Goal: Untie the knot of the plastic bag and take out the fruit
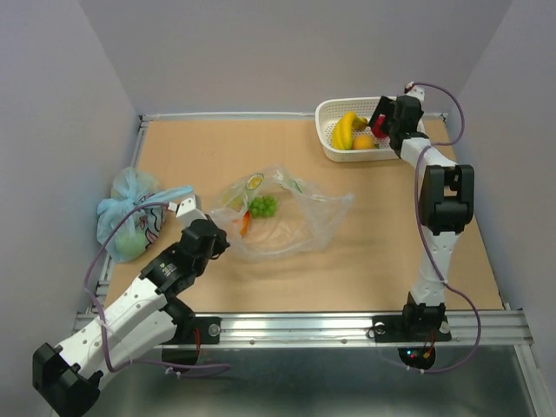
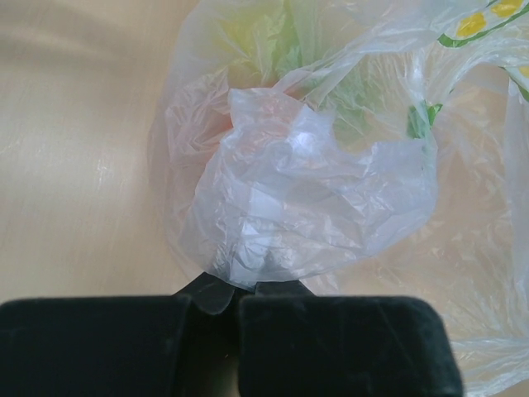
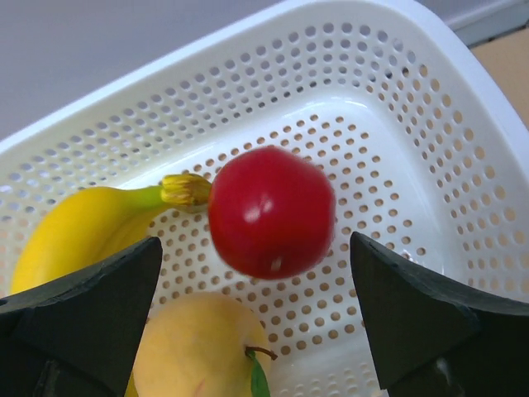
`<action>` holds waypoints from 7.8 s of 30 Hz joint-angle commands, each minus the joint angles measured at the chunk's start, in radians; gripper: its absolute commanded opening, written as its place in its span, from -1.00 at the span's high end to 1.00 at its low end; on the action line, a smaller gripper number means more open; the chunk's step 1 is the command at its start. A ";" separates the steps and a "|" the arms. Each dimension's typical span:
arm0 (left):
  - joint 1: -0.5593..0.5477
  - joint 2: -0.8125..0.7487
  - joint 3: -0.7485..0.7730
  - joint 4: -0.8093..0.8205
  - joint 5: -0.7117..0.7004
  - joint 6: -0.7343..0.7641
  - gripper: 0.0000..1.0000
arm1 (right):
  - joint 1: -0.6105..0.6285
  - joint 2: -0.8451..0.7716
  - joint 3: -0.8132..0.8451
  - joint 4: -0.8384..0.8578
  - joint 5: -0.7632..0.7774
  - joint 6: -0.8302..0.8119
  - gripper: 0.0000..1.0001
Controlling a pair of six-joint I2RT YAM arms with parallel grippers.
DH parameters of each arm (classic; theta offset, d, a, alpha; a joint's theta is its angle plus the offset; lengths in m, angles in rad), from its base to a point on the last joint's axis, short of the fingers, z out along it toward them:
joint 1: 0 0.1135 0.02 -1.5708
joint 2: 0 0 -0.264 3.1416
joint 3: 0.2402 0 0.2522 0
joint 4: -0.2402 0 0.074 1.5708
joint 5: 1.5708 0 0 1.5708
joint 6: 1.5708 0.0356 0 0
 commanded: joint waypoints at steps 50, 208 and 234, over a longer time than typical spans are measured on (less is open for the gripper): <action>-0.004 -0.118 -0.026 -0.032 -0.055 -0.067 1.00 | 0.842 -0.310 -0.542 0.272 -0.339 0.466 -0.65; -0.009 0.008 -0.003 0.051 0.063 -0.013 1.00 | 0.784 -0.058 -0.428 0.449 -0.178 0.281 -0.37; -0.004 0.117 0.030 0.086 -0.078 0.020 1.00 | 0.784 -0.406 -0.677 0.373 -0.286 0.080 0.99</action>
